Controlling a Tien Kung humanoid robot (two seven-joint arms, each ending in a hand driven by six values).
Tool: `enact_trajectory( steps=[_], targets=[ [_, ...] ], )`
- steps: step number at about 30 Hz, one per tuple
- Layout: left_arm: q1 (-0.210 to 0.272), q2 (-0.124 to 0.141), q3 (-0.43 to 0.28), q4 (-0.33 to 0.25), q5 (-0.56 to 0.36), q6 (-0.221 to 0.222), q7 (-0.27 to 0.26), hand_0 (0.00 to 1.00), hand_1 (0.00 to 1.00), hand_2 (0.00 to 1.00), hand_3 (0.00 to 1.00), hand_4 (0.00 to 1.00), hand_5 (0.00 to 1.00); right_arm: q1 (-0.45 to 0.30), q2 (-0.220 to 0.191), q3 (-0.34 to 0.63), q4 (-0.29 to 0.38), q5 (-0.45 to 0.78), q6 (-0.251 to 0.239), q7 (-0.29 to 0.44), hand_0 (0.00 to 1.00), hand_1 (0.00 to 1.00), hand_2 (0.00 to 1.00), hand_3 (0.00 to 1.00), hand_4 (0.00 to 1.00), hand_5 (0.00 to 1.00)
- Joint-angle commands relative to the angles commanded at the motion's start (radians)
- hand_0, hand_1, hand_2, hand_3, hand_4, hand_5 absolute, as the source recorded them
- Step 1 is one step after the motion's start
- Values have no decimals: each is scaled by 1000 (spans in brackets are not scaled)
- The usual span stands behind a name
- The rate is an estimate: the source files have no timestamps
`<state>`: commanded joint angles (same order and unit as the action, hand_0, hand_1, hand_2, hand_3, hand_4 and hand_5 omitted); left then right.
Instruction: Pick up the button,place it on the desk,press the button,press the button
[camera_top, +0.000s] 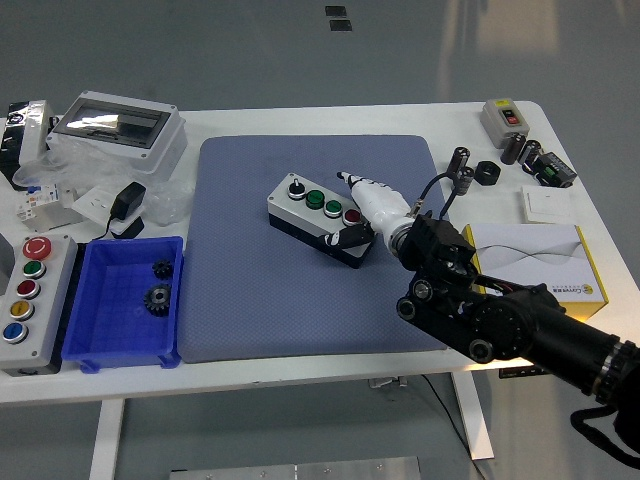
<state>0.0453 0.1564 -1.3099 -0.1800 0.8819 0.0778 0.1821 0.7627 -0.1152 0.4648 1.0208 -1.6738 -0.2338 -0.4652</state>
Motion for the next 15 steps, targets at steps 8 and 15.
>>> enact_trajectory(
  steps=[8,15],
  targets=[
    [0,0,1,0,1,-3,0,655,629,620,710,810,255,20,6,-43,-17,16,2,-5,998,998,998,998,944,320],
    [0,0,2,0,1,-4,-1,656,629,620,711,812,255,31,13,-78,-43,43,-17,2,532,737,862,998,954,334]
  ],
)
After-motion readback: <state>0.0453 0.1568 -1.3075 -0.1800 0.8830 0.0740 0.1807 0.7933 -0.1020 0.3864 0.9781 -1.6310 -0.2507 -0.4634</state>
